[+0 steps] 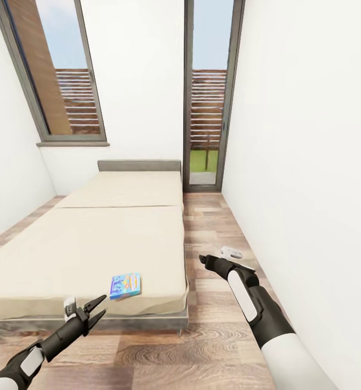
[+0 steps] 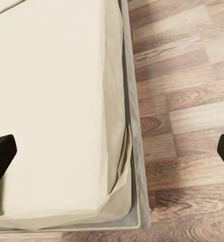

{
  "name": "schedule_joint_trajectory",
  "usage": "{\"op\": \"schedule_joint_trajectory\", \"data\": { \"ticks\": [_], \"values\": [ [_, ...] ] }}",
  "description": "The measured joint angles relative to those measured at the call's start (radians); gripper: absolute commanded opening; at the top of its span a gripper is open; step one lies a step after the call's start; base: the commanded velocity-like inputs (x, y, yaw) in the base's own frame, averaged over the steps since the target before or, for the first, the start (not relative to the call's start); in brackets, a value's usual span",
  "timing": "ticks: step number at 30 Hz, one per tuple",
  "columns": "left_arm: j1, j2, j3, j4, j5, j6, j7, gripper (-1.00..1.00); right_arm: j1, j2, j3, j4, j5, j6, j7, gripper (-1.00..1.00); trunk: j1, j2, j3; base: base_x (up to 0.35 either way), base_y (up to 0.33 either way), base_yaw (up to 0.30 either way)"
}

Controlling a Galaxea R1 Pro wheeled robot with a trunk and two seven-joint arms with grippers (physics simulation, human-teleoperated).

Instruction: Put all the toys in the child's room - the three board games (two on the bed and one on the table), the two jigsaw puzzles on the table, and the tennis ball on the table - inside the toy box on the table in the child's room.

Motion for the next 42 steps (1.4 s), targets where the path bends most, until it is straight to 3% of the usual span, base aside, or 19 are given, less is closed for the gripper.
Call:
{"op": "schedule_joint_trajectory", "data": {
  "ticks": [6,21,42],
  "values": [
    [0.016,0.001,0.004,-0.001,0.002,-0.023,0.003,1.00,0.000,0.000,0.000,0.000,0.000,0.000,0.000,1.00,0.023,-0.042,-0.019,0.000,0.000,0.000],
    [0.022,0.062,0.007,-0.002,0.008,-0.027,-0.010,1.00,0.000,0.001,0.000,0.000,0.002,0.000,0.000,1.00,0.081,-0.147,-0.066,0.000,0.000,0.000],
    [0.022,0.063,0.005,-0.002,0.009,-0.028,-0.011,1.00,0.000,0.000,0.000,0.000,0.001,0.000,0.000,1.00,0.161,-0.294,-0.132,0.000,0.000,0.000]
  ]
}}
